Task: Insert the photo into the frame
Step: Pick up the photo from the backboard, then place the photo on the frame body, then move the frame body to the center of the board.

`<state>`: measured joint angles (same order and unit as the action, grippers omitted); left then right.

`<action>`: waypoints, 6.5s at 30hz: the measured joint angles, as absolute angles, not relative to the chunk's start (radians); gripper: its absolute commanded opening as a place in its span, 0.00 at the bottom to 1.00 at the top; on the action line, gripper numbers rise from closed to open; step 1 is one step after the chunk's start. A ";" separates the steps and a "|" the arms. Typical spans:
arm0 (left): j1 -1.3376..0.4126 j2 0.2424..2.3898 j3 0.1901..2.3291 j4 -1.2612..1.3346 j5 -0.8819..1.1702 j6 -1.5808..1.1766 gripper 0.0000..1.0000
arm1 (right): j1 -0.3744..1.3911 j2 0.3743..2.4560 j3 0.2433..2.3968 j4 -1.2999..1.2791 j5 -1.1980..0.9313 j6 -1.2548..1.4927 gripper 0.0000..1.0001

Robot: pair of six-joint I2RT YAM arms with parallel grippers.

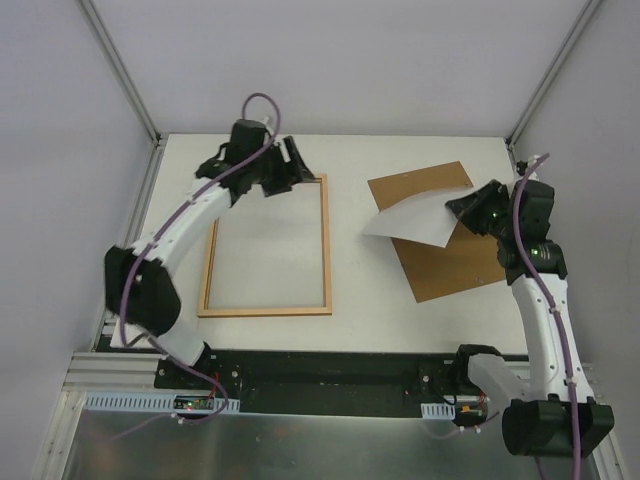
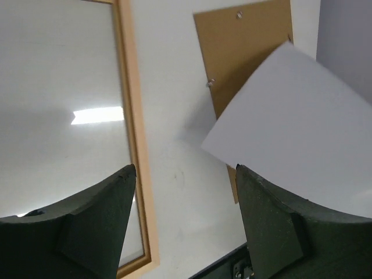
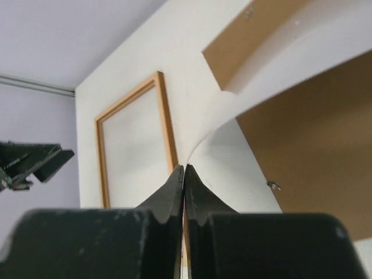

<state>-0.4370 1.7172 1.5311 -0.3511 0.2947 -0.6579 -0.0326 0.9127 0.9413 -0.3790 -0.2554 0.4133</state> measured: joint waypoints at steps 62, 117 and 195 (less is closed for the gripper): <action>0.185 1.633 1.185 -0.608 0.044 -0.644 0.74 | 0.744 1.726 0.722 0.579 -0.302 0.808 0.01; 0.199 1.781 1.301 -0.590 0.054 -0.648 0.51 | 0.726 1.609 0.996 -0.103 0.010 0.435 0.56; 0.028 1.864 1.225 -0.552 -0.035 -0.736 0.31 | 0.702 1.826 1.149 -0.248 0.136 0.298 0.08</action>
